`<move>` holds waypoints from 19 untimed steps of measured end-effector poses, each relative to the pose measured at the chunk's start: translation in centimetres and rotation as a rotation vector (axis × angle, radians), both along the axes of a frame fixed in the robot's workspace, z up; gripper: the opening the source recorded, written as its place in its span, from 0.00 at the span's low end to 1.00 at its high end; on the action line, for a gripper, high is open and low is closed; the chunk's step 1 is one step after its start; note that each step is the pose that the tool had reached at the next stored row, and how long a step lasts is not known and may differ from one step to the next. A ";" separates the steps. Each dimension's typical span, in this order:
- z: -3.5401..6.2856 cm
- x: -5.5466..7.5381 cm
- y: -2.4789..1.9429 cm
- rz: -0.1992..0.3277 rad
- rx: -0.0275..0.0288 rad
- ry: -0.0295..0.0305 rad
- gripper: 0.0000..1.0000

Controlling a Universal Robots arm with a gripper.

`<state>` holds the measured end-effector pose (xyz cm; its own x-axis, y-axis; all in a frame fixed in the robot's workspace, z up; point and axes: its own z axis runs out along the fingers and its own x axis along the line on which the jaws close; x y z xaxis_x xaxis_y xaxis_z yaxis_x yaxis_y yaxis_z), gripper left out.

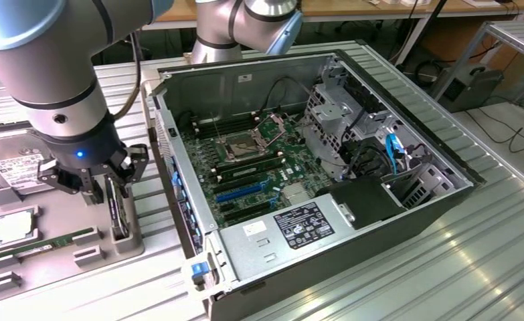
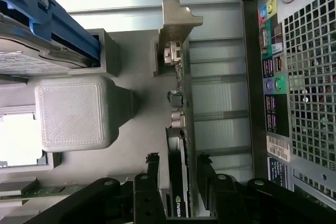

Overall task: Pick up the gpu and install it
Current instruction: 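Pick up the gpu and move the gpu toward the slot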

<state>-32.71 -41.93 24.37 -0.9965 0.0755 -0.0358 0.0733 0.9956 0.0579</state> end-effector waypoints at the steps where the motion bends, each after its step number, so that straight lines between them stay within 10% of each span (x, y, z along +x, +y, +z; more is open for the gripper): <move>1: -0.03 0.0 0.00 0.000 0.0092 0.0000 0.42; 3: -0.06 0.0 0.01 0.000 0.0156 0.0000 0.42; 19: -0.12 0.0 0.00 0.001 0.0157 0.0000 0.26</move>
<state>-32.71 -41.93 24.25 -0.9966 0.0753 -0.0346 0.0726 0.9947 0.0735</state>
